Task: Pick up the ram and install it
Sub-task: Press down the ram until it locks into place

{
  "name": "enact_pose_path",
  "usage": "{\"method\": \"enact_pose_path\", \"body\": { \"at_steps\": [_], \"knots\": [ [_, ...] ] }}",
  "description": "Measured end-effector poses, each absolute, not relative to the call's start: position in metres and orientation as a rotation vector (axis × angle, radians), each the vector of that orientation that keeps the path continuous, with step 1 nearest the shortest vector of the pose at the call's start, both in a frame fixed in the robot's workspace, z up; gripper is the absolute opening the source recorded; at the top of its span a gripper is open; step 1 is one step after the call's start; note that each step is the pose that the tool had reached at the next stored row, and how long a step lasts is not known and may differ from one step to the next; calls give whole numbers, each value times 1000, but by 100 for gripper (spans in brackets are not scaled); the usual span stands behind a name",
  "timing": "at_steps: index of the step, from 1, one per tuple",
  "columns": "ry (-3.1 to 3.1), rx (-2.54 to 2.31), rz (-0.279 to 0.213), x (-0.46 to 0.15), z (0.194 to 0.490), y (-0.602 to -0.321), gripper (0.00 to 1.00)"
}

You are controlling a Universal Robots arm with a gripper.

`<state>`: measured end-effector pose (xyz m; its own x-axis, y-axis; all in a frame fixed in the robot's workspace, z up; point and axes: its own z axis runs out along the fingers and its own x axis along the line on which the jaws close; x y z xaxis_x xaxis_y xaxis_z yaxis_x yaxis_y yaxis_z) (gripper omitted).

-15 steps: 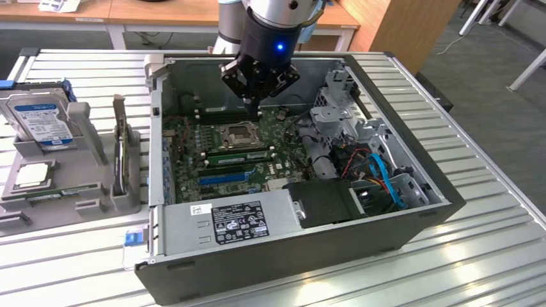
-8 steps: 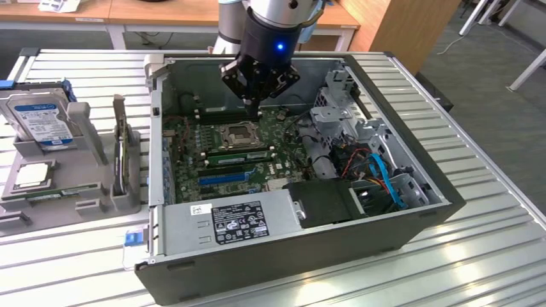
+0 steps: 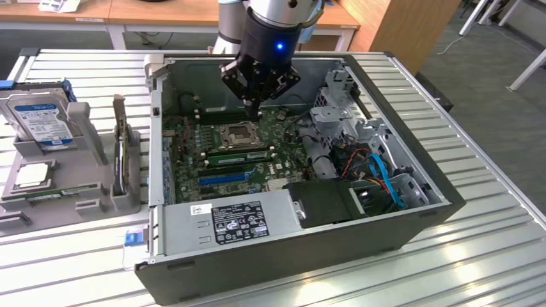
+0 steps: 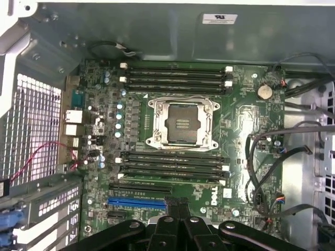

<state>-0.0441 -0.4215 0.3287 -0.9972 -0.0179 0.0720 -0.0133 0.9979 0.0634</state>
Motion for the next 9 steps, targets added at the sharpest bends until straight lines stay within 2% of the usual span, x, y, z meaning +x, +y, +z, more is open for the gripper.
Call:
{"method": "enact_pose_path", "body": {
  "at_steps": [9],
  "knots": [
    [-3068, -32, -98, -44, 329, -421, 10]
  ]
}}
